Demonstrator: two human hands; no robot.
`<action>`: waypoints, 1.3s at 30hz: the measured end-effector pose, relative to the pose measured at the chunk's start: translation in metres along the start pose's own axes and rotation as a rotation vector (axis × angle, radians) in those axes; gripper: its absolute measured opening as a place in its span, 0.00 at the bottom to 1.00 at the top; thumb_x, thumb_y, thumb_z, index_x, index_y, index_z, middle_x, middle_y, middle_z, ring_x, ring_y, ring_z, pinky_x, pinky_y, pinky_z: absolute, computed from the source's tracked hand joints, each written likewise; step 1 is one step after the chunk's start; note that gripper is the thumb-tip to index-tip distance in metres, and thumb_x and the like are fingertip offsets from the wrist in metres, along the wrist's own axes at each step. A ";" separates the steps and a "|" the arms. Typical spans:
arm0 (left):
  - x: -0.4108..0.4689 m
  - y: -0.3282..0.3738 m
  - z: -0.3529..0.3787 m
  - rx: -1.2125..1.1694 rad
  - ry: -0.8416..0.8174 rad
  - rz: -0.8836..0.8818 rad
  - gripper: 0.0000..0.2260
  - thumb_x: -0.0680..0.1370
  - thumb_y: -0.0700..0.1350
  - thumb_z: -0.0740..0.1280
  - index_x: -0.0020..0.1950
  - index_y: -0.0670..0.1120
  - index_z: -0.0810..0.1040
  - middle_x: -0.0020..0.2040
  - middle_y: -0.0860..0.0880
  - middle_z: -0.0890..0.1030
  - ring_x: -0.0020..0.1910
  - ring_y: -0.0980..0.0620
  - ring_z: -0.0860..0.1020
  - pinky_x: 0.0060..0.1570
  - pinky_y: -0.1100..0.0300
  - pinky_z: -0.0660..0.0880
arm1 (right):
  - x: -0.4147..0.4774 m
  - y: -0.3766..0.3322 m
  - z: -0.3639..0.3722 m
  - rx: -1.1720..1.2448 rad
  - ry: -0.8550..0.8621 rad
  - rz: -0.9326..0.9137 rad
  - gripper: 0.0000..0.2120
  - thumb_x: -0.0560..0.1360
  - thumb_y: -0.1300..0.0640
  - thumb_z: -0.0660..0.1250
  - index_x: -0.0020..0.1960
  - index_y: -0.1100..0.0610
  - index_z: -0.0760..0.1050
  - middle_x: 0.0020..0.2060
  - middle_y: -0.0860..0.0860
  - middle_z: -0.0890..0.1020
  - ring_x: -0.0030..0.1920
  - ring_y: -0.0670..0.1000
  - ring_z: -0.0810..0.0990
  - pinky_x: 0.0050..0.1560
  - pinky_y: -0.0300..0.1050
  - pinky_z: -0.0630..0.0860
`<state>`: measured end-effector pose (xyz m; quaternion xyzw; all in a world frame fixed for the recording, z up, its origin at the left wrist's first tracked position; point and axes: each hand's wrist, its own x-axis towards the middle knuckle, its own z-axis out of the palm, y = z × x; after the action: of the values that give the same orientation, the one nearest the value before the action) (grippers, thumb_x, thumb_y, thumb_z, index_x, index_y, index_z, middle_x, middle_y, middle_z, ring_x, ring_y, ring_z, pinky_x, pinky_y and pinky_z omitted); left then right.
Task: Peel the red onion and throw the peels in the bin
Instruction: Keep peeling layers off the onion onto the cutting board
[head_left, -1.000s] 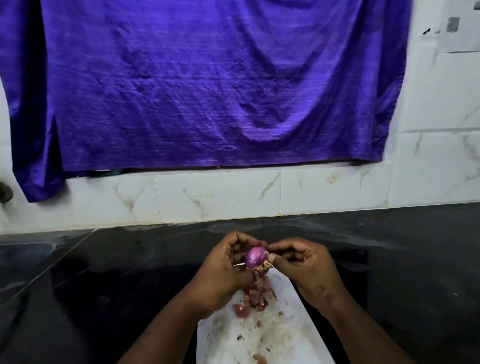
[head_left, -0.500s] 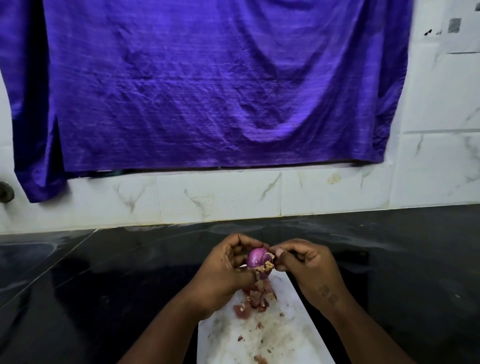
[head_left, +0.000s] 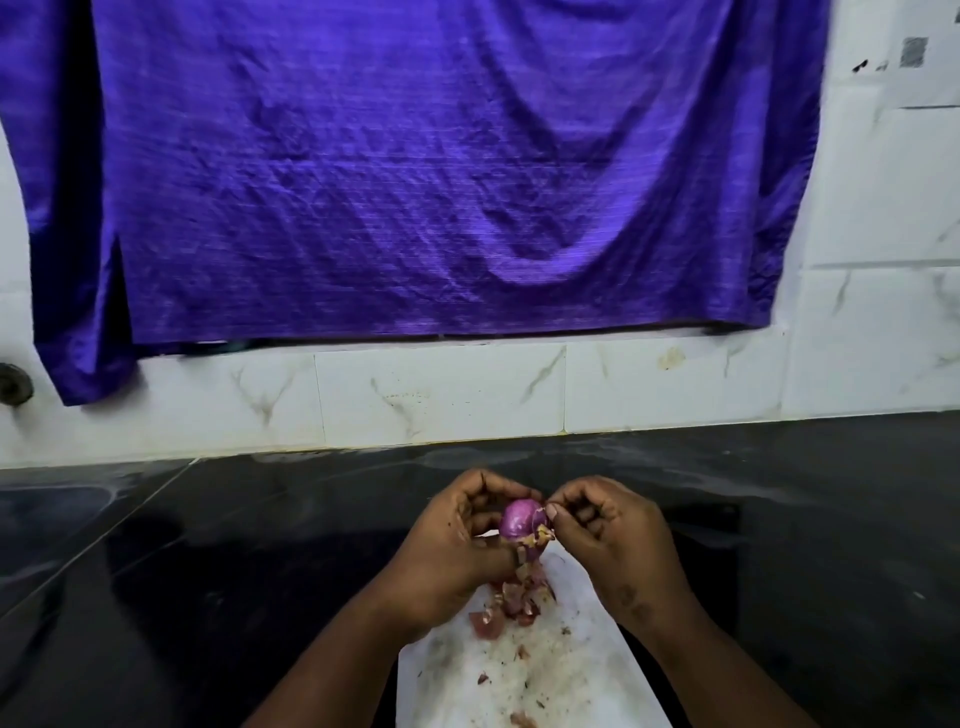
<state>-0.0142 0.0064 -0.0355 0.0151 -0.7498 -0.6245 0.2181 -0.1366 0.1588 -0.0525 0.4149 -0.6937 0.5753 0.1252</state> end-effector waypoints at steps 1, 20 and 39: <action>0.000 0.000 0.000 -0.004 -0.004 0.007 0.20 0.72 0.30 0.79 0.60 0.42 0.80 0.59 0.47 0.87 0.60 0.47 0.85 0.58 0.51 0.84 | 0.000 0.001 0.001 -0.003 0.000 0.016 0.08 0.75 0.63 0.73 0.41 0.51 0.82 0.37 0.48 0.83 0.37 0.49 0.83 0.38 0.49 0.81; 0.000 0.004 -0.003 -0.140 0.034 0.065 0.27 0.68 0.27 0.80 0.63 0.46 0.79 0.59 0.49 0.86 0.60 0.45 0.85 0.53 0.55 0.84 | 0.002 -0.005 -0.003 0.240 -0.187 0.255 0.12 0.81 0.62 0.66 0.54 0.50 0.86 0.48 0.46 0.89 0.51 0.47 0.87 0.52 0.40 0.83; -0.003 0.006 0.001 0.402 0.045 0.314 0.20 0.65 0.51 0.84 0.48 0.53 0.76 0.50 0.54 0.80 0.48 0.51 0.81 0.47 0.56 0.83 | -0.002 -0.021 -0.007 0.583 -0.326 0.356 0.14 0.77 0.54 0.69 0.57 0.61 0.84 0.50 0.64 0.86 0.44 0.56 0.86 0.43 0.51 0.84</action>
<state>-0.0102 0.0096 -0.0314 -0.0444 -0.8469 -0.4211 0.3216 -0.1225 0.1661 -0.0372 0.3923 -0.5730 0.6877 -0.2120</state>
